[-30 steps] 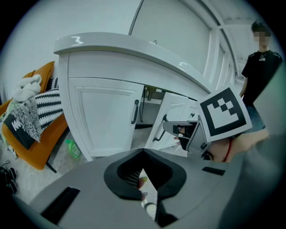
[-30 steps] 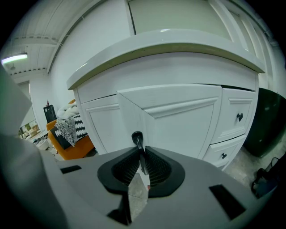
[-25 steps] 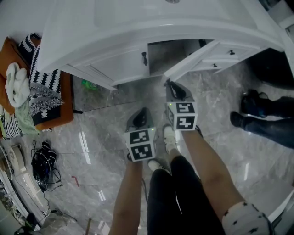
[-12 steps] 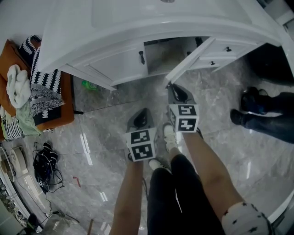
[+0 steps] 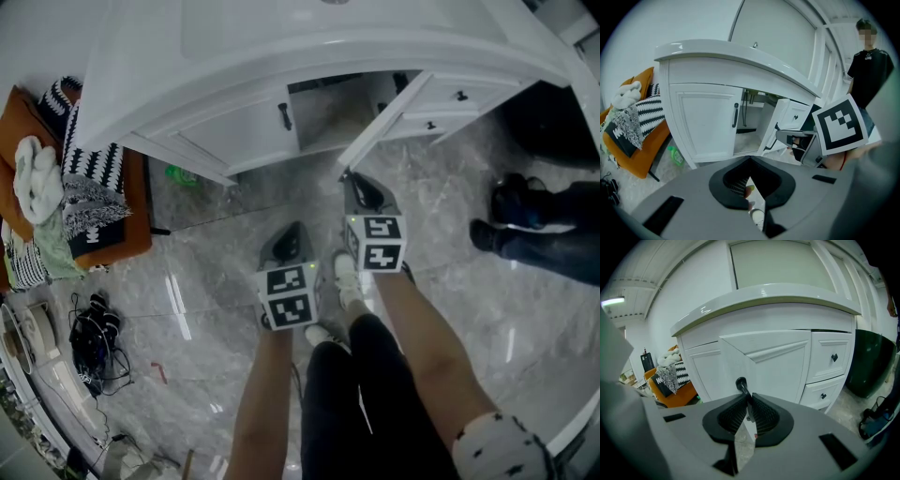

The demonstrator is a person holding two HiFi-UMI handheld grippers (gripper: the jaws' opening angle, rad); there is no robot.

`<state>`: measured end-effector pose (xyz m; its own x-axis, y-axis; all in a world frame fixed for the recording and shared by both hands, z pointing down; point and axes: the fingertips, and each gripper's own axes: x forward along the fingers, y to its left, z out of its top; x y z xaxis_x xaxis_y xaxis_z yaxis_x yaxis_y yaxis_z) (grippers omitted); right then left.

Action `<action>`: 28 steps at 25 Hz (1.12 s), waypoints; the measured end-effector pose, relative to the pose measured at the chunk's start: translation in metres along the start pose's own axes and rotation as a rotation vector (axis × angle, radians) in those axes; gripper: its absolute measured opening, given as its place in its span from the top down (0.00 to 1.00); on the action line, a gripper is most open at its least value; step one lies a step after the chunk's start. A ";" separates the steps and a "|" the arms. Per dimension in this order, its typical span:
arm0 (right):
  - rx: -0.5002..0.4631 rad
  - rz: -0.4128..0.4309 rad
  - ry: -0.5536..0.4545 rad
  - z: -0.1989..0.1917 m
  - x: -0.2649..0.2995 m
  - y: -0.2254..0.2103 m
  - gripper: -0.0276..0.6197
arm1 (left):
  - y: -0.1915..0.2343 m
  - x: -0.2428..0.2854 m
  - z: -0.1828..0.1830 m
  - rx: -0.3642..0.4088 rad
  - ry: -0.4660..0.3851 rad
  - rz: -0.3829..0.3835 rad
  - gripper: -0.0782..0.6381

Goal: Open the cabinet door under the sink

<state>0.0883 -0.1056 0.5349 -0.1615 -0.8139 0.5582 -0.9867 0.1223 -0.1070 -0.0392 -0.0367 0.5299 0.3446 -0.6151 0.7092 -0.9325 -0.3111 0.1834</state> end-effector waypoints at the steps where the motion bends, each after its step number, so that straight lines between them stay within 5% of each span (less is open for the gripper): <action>1: 0.003 -0.003 0.001 0.000 -0.001 -0.001 0.89 | 0.000 0.000 0.000 0.000 0.000 0.000 0.89; 28: 0.013 -0.037 0.027 -0.022 -0.040 -0.035 0.89 | -0.016 -0.002 0.004 0.037 0.003 -0.019 0.89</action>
<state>0.1286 -0.0651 0.5341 -0.1254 -0.8019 0.5841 -0.9917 0.0847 -0.0966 -0.0249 -0.0334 0.5226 0.3615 -0.6071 0.7077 -0.9214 -0.3487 0.1716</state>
